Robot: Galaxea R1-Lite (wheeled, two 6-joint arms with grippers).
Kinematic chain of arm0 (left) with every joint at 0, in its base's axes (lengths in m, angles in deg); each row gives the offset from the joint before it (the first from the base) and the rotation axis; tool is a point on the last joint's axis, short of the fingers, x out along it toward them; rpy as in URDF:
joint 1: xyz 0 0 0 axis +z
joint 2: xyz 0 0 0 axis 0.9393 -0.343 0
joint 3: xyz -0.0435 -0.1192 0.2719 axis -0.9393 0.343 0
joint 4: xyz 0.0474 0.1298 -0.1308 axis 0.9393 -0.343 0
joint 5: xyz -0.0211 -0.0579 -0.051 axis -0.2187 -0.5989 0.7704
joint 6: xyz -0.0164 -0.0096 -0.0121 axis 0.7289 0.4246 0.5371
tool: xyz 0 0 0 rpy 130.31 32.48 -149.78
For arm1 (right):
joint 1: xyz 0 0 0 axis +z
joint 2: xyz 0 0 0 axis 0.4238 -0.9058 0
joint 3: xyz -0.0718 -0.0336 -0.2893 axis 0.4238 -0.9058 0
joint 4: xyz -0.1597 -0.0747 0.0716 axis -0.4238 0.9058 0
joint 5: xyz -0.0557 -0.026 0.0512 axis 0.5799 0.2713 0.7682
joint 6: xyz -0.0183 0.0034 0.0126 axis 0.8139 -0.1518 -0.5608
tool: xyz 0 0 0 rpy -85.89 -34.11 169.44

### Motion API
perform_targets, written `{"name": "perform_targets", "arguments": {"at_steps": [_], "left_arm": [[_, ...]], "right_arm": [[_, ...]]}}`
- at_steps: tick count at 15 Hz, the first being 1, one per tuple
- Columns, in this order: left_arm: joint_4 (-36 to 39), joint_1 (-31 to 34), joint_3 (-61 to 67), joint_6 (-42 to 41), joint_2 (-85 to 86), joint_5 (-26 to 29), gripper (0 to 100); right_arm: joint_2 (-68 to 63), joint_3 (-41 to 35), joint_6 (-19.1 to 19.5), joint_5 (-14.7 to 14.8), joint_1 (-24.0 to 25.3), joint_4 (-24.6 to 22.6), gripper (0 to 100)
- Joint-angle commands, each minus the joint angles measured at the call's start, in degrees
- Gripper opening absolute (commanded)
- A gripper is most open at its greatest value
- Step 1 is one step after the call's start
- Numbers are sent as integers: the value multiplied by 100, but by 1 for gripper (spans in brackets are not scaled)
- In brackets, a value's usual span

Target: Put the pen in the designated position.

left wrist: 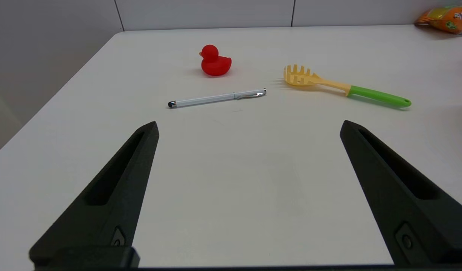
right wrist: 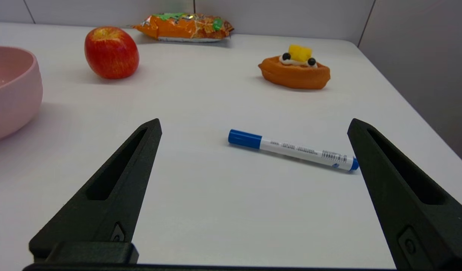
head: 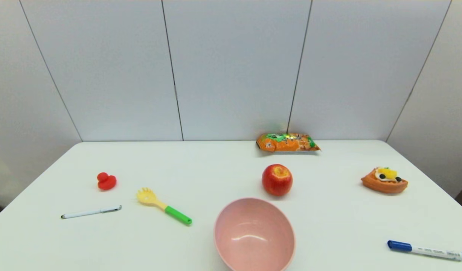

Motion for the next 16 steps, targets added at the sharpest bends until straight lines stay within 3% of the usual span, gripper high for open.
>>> {"name": "perform_targets", "arguments": {"at_steps": [1,16], "left_arm": [[-2,1,0,-3,1,2,100],[-2,1,0,-3,1,-7,100]], "right_arm": [[-6,-2,-1,-15,2,-6,100],[-6,-2,-19,-7,2,-6,100]]}}
